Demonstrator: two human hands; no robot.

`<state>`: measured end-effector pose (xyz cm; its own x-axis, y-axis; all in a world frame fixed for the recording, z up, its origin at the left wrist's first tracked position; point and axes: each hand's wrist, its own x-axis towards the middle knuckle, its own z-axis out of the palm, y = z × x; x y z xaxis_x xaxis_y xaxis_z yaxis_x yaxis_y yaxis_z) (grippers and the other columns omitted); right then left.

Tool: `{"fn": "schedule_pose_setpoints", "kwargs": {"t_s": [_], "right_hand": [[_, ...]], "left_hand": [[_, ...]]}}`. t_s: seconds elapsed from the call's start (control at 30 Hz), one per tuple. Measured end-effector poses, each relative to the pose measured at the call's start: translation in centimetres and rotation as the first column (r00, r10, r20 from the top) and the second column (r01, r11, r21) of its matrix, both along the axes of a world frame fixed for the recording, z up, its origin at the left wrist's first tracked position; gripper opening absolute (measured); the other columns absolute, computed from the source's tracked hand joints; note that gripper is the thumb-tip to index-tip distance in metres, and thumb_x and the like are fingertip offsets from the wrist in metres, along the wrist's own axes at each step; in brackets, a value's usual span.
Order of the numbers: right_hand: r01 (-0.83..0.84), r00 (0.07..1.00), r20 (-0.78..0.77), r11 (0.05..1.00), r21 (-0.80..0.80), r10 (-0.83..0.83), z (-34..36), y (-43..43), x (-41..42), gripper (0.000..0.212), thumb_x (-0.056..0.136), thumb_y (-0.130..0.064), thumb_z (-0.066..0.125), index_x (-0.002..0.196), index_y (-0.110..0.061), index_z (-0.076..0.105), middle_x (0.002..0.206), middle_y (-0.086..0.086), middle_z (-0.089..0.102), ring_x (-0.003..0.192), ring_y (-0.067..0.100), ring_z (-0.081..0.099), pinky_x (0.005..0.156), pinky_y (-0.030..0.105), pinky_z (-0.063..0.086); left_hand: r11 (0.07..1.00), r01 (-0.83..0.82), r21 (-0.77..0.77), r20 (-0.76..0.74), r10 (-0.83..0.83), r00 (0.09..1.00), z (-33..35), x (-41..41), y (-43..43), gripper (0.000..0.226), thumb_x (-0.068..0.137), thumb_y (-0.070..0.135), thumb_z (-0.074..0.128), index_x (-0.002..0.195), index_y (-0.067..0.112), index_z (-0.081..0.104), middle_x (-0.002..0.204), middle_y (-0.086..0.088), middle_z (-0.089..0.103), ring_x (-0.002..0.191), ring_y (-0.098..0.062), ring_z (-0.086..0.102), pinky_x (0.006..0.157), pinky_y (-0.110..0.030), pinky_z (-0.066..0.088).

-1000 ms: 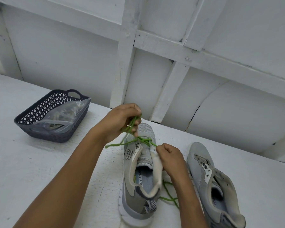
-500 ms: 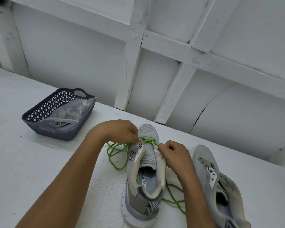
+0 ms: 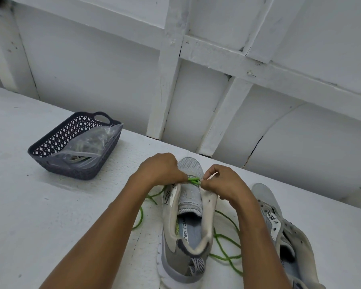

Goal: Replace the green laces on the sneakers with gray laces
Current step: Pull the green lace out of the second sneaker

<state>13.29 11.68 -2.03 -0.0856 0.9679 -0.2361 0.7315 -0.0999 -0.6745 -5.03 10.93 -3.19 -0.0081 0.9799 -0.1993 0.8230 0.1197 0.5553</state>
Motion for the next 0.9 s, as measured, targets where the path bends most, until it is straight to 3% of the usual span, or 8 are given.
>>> {"fn": "schedule_pose_setpoints", "kwargs": {"t_s": [0.23,0.5,0.63,0.73,0.9], "right_hand": [[-0.188,0.982,-0.014,0.982,0.017,0.188,0.1,-0.1,0.0,0.045,0.079,0.003,0.056,0.093,-0.036,0.074,0.078,-0.006,0.057,0.052,0.005,0.042,0.049,0.016,0.033],[-0.258,0.964,0.073,0.966,0.028,0.255,-0.3,0.4,0.5,0.026,0.079,-0.001,0.061,0.071,-0.025,0.055,0.093,-0.002,0.06,0.062,0.007,0.045,0.055,0.023,0.033],[-0.148,0.989,0.029,0.98,0.135,0.145,-1.0,0.3,0.4,0.032,0.073,0.001,0.065,0.063,-0.02,0.043,0.084,0.0,0.049,0.067,0.015,0.044,0.058,0.028,0.033],[-0.094,0.993,-0.047,0.963,0.254,0.109,-1.5,-0.2,0.5,0.037,0.07,0.008,0.062,0.061,-0.019,0.038,0.083,-0.002,0.045,0.068,0.011,0.042,0.058,0.02,0.032],[-0.102,0.967,-0.169,0.899,0.425,0.19,-2.0,-0.7,0.9,0.045,0.069,0.019,0.054,0.06,-0.024,0.045,0.099,-0.012,0.062,0.093,0.003,0.056,0.07,0.014,0.041]], "left_hand": [[0.999,-0.013,-0.03,0.151,0.018,0.988,-0.1,-1.2,0.2,0.019,0.078,0.028,0.074,0.089,0.014,0.068,0.088,-0.003,0.069,0.085,-0.022,0.068,0.075,-0.036,0.059],[0.999,-0.003,-0.04,0.284,0.014,0.959,-0.6,-1.4,0.4,0.016,0.08,0.023,0.07,0.093,0.015,0.067,0.089,-0.002,0.07,0.076,-0.016,0.064,0.06,-0.028,0.054],[0.998,-0.016,-0.065,0.306,0.035,0.951,-0.9,-1.4,0.5,0.02,0.081,0.025,0.071,0.096,0.013,0.066,0.093,-0.004,0.07,0.078,-0.017,0.063,0.068,-0.031,0.057],[0.996,-0.022,-0.084,0.325,0.049,0.944,-0.9,-1.6,0.5,0.022,0.081,0.025,0.072,0.097,0.011,0.066,0.096,-0.006,0.07,0.078,-0.018,0.062,0.072,-0.034,0.059],[0.994,-0.031,-0.1,0.337,0.063,0.939,-0.9,-1.5,0.3,0.022,0.081,0.025,0.071,0.096,0.01,0.067,0.096,-0.007,0.072,0.092,-0.025,0.069,0.077,-0.038,0.06]]}}
